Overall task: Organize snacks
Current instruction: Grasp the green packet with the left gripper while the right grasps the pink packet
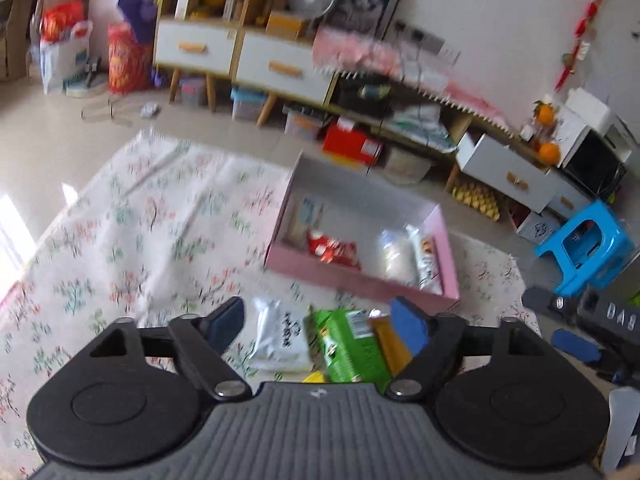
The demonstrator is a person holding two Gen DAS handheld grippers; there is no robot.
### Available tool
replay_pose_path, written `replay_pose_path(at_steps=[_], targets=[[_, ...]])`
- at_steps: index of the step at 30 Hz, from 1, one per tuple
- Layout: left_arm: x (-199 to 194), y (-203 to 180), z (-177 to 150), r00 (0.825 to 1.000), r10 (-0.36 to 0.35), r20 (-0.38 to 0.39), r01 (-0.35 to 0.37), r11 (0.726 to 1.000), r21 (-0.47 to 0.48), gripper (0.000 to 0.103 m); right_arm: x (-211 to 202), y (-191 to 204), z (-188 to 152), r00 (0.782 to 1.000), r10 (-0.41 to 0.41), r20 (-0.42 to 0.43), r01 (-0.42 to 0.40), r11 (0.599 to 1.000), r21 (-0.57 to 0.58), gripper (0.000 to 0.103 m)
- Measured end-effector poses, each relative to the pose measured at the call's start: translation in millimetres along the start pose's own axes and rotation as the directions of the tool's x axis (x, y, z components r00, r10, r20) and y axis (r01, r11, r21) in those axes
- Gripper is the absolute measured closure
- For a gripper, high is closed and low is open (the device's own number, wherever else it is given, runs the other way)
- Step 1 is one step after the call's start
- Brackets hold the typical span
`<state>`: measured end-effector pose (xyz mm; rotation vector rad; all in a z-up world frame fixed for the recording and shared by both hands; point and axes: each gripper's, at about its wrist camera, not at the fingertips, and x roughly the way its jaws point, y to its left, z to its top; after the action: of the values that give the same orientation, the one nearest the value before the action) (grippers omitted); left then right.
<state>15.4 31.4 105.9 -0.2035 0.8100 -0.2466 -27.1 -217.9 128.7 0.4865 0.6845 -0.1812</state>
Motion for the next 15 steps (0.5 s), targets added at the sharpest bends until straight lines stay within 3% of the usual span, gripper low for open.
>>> replay_pose_path(at_steps=[3, 8, 12, 15], targets=[[11.5, -4.0, -16.3, 0.999, 0.052, -0.013, -0.052, 0.999, 0.015, 0.020, -0.7, -4.0, -15.0, 0.999, -0.042, 0.025, 0.042, 0.999, 0.000, 0.012], [33.2, 6.2, -22.4, 0.990, 0.130, -0.062, -0.129, 0.992, 0.014, 0.012, 30.9, -22.4, -50.6, 0.986, -0.161, -0.037, 0.161, 0.987, -0.022, 0.012], [49.7, 14.0, -30.2, 0.987, 0.100, -0.123, -0.104, 0.994, -0.025, 0.010, 42.1, -37.8, -50.1, 0.991, -0.123, -0.052, 0.126, 0.990, 0.057, 0.012], [64.6, 13.8, -36.6, 0.984, 0.056, -0.167, -0.064, 0.997, -0.045, 0.013, 49.0, -38.4, -52.9, 0.992, -0.115, -0.046, 0.116, 0.993, 0.029, 0.013]])
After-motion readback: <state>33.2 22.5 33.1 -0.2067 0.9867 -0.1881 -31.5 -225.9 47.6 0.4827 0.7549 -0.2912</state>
